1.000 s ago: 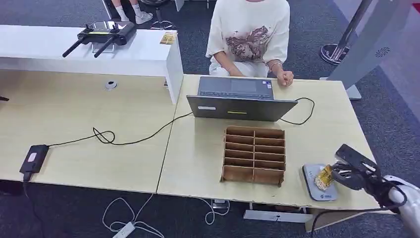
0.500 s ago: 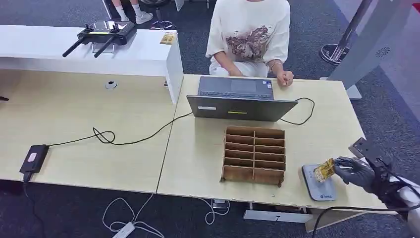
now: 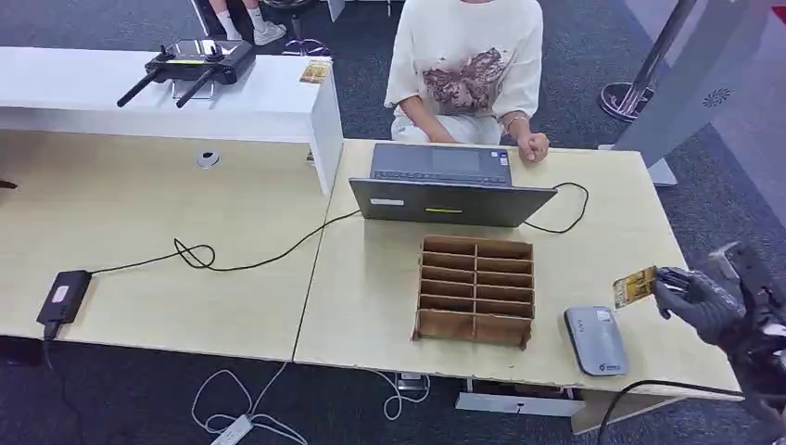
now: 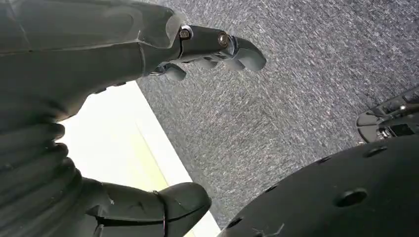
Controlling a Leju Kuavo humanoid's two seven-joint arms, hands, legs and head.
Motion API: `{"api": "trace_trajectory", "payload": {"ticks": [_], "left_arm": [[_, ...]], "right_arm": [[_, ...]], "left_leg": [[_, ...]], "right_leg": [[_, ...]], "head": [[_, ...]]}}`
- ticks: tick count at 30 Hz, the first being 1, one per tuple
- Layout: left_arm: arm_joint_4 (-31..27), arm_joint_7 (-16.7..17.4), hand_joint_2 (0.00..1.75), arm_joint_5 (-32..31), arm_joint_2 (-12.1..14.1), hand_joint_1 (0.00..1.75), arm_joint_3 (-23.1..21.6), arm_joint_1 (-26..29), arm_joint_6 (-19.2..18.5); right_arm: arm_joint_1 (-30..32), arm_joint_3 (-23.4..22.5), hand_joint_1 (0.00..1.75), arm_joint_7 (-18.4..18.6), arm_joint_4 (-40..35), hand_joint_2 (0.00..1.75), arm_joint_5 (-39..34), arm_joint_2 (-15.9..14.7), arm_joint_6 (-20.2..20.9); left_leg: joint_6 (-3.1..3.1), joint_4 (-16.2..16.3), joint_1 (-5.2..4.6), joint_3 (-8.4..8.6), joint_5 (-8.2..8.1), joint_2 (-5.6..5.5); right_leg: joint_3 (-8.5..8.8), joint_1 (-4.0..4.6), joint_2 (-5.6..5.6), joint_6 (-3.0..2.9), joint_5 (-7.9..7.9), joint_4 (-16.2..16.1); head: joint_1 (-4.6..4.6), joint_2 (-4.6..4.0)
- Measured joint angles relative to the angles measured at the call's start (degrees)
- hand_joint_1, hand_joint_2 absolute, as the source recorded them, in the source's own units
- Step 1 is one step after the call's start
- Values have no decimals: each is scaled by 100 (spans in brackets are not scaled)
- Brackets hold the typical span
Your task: Pass the card to the sensor for recognition and then transmit it.
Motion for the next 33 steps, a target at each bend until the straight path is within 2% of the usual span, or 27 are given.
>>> {"api": "trace_trajectory", "payload": {"ticks": [4,8,16,21,26,33], "left_arm": [[0,4,175,0,-4,0,2,-4,11],[0,22,175,0,-7,0,4,-4,37],[0,70,175,-9,-44,0,20,-12,90],[0,70,175,-24,-59,0,33,-13,105],[0,70,175,-42,-70,0,35,-18,107],[0,72,175,-83,-96,0,35,-21,85]], "right_arm": [[-6,-147,175,-153,-147,175,-125,57,-134],[-13,-276,175,-156,-381,175,-208,160,-324],[-34,-562,175,-365,-1191,175,69,559,-1204],[-364,-582,175,-693,-1441,175,1021,708,-2036],[-958,-516,175,-864,-1456,175,2442,1001,-3021],[-1573,-352,175,-805,-1452,175,3998,1362,-3737]], "left_leg": [[0,0,0,-1,0,0],[-1,0,0,-2,1,0],[-4,0,1,0,4,0],[-3,0,0,-1,6,4],[-8,0,1,1,14,7],[-10,0,1,-1,20,3]], "right_leg": [[1,0,0,0,0,1],[1,0,-1,0,0,3],[1,1,0,0,0,4],[-1,0,7,-5,5,5],[-2,1,8,-6,13,5],[-2,1,4,-9,16,9]], "head": [[0,0],[2,0],[2,0],[2,0],[0,0],[2,0]]}}
